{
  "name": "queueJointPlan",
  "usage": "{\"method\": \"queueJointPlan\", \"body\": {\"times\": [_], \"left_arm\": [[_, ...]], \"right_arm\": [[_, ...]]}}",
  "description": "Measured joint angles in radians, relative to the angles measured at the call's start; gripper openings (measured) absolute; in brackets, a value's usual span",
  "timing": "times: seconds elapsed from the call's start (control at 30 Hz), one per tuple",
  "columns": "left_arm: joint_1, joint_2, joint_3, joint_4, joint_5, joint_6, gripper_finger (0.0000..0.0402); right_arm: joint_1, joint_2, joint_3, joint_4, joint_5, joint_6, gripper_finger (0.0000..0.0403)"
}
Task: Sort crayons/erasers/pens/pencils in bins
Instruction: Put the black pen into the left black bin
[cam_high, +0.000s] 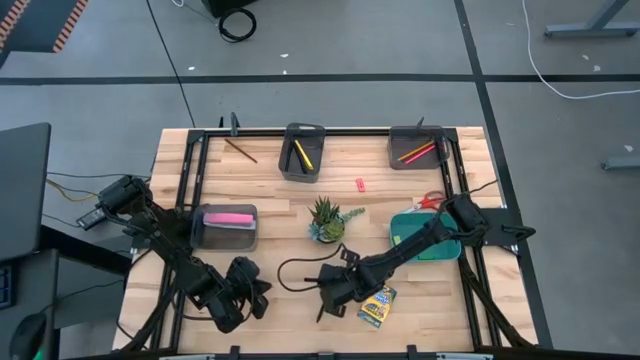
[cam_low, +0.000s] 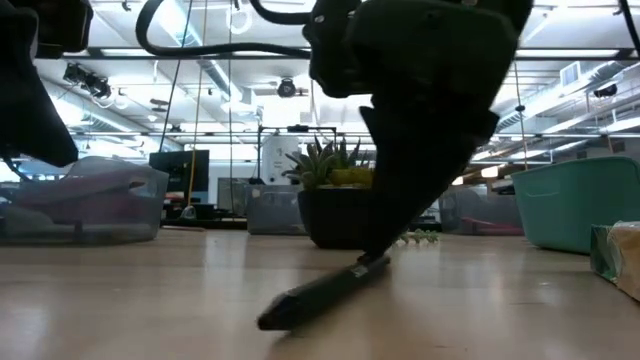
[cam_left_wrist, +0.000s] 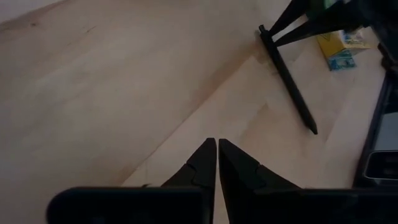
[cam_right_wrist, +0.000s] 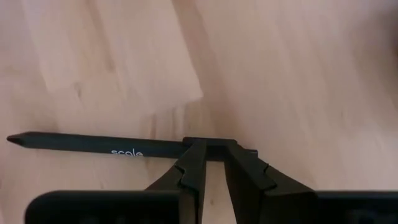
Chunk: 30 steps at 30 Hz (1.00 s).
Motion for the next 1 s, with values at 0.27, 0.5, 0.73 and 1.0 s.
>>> {"method": "queueJointPlan", "body": {"times": [0.27, 0.5, 0.73, 1.0], "left_arm": [[0.005, 0.024, 0.000, 0.314, -0.005, 0.185, 0.0040], [0.041, 0.088, -0.001, 0.374, -0.008, 0.134, 0.0054], [0.074, 0.145, 0.000, 0.501, 0.000, 0.139, 0.0056], [0.101, 0.234, 0.000, 0.728, 0.006, 0.181, 0.0054]], "right_arm": [[0.011, -0.006, -0.002, -0.017, -0.031, -0.009, 0.0064], [0.010, -0.005, -0.002, -0.016, -0.026, -0.010, 0.0064], [0.023, -0.026, -0.006, -0.043, -0.018, -0.015, 0.0064], [0.022, -0.033, -0.026, -0.027, -0.011, -0.024, 0.0064]]}}
